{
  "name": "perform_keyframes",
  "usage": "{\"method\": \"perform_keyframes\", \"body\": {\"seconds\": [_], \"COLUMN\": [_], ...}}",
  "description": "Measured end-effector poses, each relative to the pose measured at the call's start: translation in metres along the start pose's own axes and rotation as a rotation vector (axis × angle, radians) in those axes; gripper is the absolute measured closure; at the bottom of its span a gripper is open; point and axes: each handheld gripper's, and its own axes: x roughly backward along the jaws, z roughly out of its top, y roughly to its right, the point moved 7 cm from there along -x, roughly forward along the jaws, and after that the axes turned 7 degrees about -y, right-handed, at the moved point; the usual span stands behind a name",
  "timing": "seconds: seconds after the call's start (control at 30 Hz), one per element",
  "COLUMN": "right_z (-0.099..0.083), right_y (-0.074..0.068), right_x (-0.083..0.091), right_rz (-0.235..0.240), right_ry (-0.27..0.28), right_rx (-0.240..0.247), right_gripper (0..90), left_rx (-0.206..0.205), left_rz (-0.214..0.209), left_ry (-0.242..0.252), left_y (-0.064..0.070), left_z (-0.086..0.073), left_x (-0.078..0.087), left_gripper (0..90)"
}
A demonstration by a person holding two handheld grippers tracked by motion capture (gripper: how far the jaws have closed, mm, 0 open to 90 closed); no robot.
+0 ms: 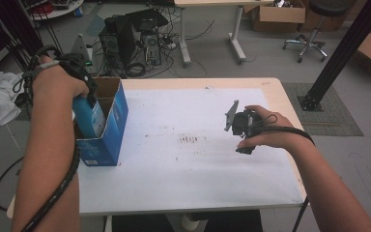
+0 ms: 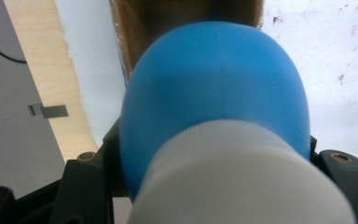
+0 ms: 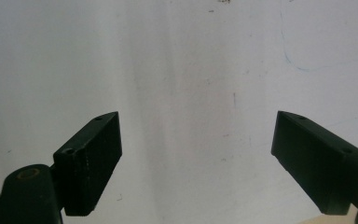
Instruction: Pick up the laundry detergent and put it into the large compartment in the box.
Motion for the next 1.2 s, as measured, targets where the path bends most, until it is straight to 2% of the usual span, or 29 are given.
{"method": "perform_keyframes", "body": {"seconds": [0.1, 0.47, 0.7, 0.83, 1.2], "right_z": [0.0, -0.001, -0.001, 0.0, -0.002], "right_y": [0.0, 0.0, -0.001, -0.001, 0.0], "right_x": [0.0, 0.0, -0.002, -0.004, -0.005], "right_rz": [-0.003, -0.004, -0.002, 0.002, -0.004], "right_ry": [0.003, 0.003, -0.002, -0.001, 0.0], "right_rx": [0.0, -0.004, -0.008, -0.011, -0.016], "right_gripper": [16.2, 16.2, 16.2, 16.2, 16.2], "left_rx": [-0.009, -0.016, -0.021, -0.035, -0.044], "left_rz": [0.006, -0.015, -0.01, 0.009, 0.017], "left_ry": [-0.005, -0.024, -0.034, -0.035, -0.054], "left_y": [-0.001, -0.002, -0.004, -0.004, -0.007], "left_z": [0.003, 0.012, 0.017, 0.02, 0.025], "left_x": [-0.01, -0.054, -0.067, -0.074, -0.096], "left_gripper": [39.5, 39.5, 39.5, 39.5, 39.5]}}
